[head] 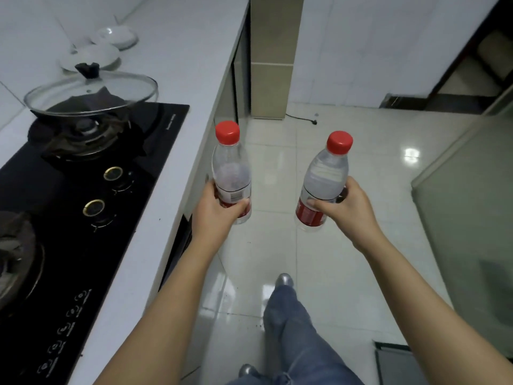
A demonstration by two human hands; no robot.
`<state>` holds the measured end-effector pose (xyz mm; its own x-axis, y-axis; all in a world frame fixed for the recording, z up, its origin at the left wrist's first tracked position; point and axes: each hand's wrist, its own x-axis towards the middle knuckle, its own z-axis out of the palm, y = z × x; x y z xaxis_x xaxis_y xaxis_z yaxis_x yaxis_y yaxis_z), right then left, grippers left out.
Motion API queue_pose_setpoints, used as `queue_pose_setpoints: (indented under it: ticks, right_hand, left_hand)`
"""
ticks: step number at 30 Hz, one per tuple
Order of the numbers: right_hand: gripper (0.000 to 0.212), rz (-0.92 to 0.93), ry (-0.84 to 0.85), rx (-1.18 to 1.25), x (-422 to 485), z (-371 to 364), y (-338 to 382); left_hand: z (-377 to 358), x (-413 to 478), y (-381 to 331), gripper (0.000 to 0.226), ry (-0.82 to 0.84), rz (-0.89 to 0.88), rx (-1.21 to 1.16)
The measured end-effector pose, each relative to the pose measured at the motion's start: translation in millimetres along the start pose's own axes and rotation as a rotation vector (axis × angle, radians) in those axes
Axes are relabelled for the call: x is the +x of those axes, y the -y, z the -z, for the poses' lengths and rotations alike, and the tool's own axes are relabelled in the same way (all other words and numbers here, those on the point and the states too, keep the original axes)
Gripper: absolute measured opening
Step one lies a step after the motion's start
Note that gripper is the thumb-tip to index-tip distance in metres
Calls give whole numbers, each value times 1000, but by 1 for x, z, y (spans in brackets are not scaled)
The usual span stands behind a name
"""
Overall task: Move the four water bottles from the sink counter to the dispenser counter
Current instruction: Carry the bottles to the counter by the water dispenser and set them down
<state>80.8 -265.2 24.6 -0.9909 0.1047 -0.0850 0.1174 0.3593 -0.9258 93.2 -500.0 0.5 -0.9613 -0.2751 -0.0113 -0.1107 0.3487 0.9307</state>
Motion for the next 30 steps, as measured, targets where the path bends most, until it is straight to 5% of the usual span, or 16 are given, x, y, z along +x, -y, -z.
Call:
queue_pose_setpoints:
  ticks: [16,30]
  right_hand:
    - [52,17,52,14,274,34,3]
    - [57,26,73,26,463,10,21]
  left_hand:
    - [-129,243,-49,48,-72,10,-56]
    - [-166,428,-60,48,-51,6,-28]
